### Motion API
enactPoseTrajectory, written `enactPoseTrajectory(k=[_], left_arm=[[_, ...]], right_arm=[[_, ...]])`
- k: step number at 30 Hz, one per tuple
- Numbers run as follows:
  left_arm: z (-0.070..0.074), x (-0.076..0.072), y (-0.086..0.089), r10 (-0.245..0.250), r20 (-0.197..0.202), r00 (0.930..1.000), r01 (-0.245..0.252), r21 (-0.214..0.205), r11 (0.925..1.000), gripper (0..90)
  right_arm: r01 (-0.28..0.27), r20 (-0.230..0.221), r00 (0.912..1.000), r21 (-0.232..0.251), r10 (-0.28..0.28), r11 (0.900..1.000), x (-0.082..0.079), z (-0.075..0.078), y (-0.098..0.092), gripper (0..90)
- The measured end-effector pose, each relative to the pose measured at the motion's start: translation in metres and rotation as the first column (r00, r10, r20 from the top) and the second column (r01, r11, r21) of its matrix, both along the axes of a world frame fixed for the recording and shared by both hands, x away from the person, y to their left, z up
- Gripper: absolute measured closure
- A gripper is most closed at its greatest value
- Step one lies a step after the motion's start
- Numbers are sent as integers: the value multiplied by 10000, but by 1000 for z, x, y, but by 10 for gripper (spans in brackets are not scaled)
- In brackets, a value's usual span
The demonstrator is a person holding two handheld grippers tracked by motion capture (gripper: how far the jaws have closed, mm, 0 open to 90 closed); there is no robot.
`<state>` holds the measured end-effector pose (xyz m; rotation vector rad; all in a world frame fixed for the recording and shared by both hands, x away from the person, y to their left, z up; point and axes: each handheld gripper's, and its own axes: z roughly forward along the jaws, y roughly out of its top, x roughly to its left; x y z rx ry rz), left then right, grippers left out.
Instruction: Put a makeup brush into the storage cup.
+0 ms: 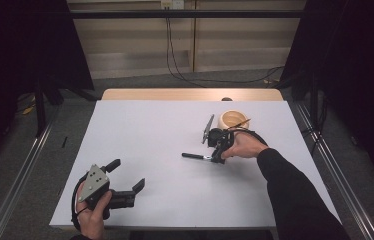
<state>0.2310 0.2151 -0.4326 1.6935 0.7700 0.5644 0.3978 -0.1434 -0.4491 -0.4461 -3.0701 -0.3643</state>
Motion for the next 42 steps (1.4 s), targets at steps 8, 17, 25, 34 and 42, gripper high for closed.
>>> enactPoseTrajectory(k=[8, 17, 25, 34, 42], left_arm=[[0, 0, 0, -58, 18, 10000, 58, 18, 10000, 12], [0, 0, -1, -45, -5, 10000, 45, -3, 10000, 12], [0, 1, 0, -48, 6, 10000, 48, 28, 10000, 12], [0, 1, -1, -49, 29, 10000, 49, 15, 10000, 12], [0, 0, 0, -11, 36, 10000, 11, 50, 10000, 12]], right_arm=[[739, 164, 9971, 505, -748, 9960, -4, 8, -13, 786], [1331, 222, 9899, 1888, -1397, 9730, -14, 21, -26, 786], [1594, 541, 9813, 3073, -1845, 9382, -20, 30, -33, 786], [1824, 607, 9706, 4452, -2328, 8766, -27, 35, -43, 785], [1673, 1085, 9585, 5349, -2638, 8282, -38, 40, -49, 785]])
